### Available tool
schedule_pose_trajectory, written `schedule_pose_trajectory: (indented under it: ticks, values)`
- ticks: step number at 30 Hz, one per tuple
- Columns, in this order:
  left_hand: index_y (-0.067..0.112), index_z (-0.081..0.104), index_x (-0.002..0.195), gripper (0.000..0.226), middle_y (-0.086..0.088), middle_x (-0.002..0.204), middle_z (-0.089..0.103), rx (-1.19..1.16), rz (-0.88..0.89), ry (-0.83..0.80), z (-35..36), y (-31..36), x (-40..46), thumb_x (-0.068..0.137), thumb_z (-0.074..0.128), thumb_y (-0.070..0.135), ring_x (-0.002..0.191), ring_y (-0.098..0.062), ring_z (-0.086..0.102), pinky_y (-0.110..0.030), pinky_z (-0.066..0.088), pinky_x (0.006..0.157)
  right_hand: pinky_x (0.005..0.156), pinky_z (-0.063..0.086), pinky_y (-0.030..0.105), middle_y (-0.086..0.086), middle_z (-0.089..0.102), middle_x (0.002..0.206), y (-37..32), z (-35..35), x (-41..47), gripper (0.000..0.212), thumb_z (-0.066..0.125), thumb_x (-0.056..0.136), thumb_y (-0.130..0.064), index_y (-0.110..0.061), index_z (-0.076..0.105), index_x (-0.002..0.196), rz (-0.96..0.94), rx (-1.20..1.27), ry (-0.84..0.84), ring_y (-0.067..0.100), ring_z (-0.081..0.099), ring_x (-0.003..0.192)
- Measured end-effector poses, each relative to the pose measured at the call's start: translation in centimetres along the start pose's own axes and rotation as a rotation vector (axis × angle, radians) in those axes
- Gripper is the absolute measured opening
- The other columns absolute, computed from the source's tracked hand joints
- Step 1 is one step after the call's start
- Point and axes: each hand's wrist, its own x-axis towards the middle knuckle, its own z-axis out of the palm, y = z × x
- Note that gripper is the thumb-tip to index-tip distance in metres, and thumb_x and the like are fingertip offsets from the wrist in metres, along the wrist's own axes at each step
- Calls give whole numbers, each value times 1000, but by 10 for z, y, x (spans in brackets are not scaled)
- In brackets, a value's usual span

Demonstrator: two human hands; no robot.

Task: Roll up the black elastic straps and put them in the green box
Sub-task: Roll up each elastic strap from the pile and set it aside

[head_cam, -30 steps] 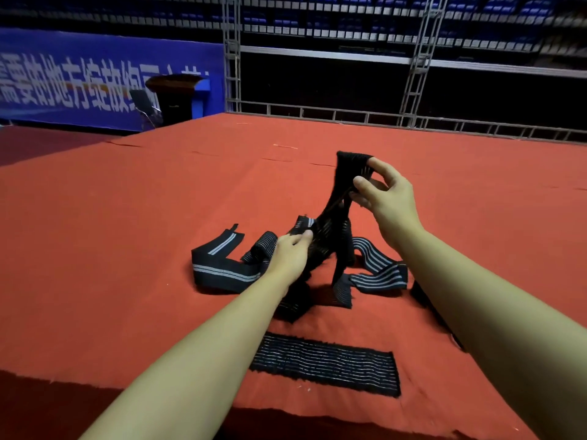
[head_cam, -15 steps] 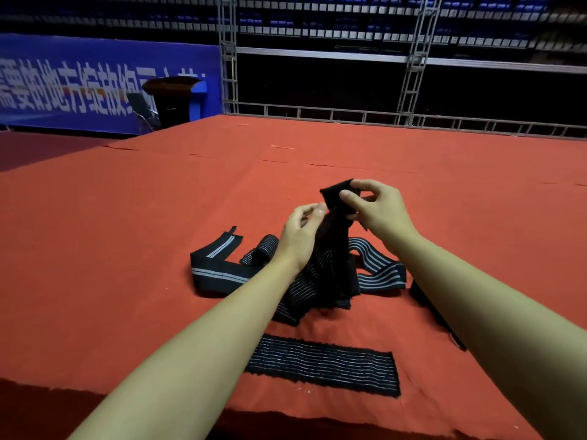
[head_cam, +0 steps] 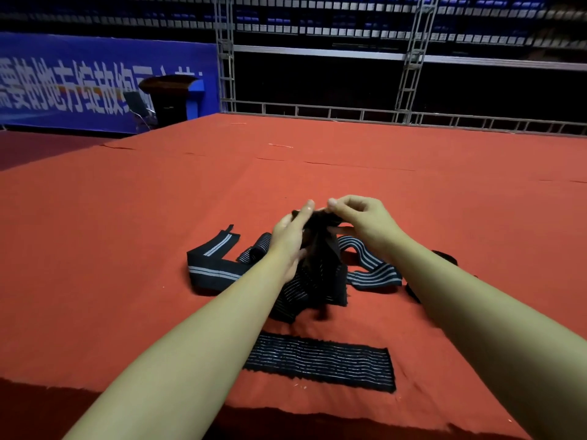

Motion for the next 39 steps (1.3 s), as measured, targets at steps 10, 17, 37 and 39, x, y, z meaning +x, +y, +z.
schedule_pose_trajectory:
  ticks: [10, 17, 37, 39]
  values:
    - [31, 81, 89, 29, -12, 101, 78, 326, -10, 115, -35, -8, 16, 103, 58, 19, 103, -41, 71, -60, 57, 92, 74, 64, 43, 1, 64, 131, 58, -13, 1, 24, 59, 103, -32, -21, 64, 124, 172, -160, 93, 20, 62, 120]
    - [28, 77, 102, 24, -8, 104, 77, 524, 123, 101, -44, 0, 12, 105, 54, 21, 95, -32, 71, -50, 58, 89, 83, 51, 19, -11, 74, 98, 79, -4, 10, 22, 74, 93, -37, -22, 77, 109, 114, -586, -112, -4, 65, 87]
    - [34, 67, 104, 36, 3, 113, 69, 553, 334, 73, -55, 25, 18, 109, 38, 14, 115, -25, 64, -44, 49, 102, 95, 47, 24, -9, 69, 116, 74, 15, 27, 38, 73, 92, -45, -31, 65, 127, 48, -539, -23, 8, 63, 108]
    - [34, 67, 103, 37, 3, 110, 68, 545, 344, 71, -53, 29, 18, 109, 38, 14, 123, -38, 59, -52, 45, 106, 68, 41, 17, -11, 60, 78, 72, 20, 26, 23, 72, 93, -45, -25, 64, 84, 47, -720, -133, 3, 53, 72]
